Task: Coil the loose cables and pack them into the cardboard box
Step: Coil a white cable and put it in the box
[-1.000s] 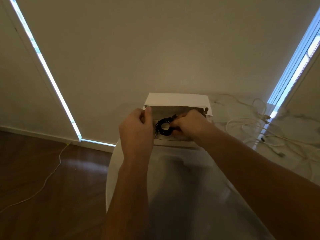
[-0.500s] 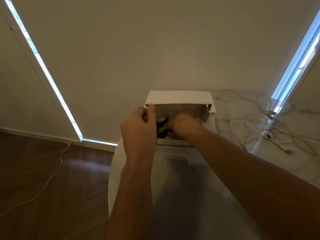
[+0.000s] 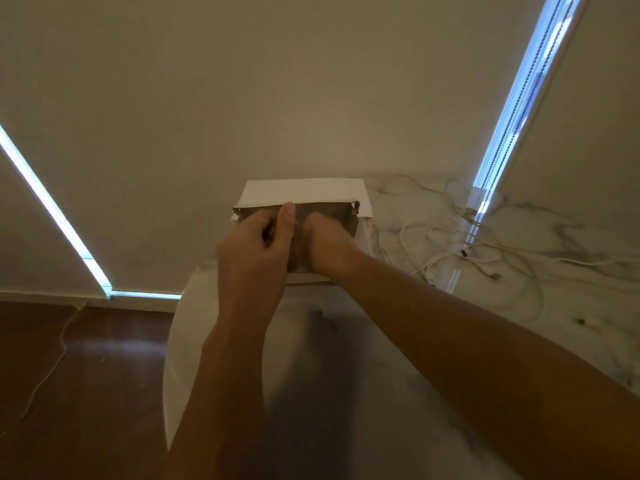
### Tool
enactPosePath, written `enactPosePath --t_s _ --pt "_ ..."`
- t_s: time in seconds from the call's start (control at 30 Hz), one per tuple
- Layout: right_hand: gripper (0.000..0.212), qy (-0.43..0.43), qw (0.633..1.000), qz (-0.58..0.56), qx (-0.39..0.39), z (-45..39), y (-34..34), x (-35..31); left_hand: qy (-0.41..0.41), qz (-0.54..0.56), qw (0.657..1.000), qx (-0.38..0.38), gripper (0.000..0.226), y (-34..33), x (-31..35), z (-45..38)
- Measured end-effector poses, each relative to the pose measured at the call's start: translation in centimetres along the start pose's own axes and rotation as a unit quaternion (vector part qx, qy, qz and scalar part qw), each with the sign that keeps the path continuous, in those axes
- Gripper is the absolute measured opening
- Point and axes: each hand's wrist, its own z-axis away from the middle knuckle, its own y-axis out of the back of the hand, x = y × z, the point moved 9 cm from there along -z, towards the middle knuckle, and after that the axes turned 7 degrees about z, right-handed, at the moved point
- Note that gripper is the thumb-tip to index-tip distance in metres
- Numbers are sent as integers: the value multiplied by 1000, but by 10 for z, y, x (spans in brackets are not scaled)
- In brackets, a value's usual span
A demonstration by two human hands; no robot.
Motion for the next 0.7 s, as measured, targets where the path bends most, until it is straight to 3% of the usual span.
enactPosePath --t_s 0.13,0.3,0.7 --pt "21 62 995 -8 75 34 31 3 -18 56 998 -11 42 -9 17 6" --pt "14 81 981 -106 139 92 72 41 -34 87 994 -52 38 -29 42 21" --pt "18 -33 985 -73 155 143 94 182 -91 62 966 -234 32 -108 71 71"
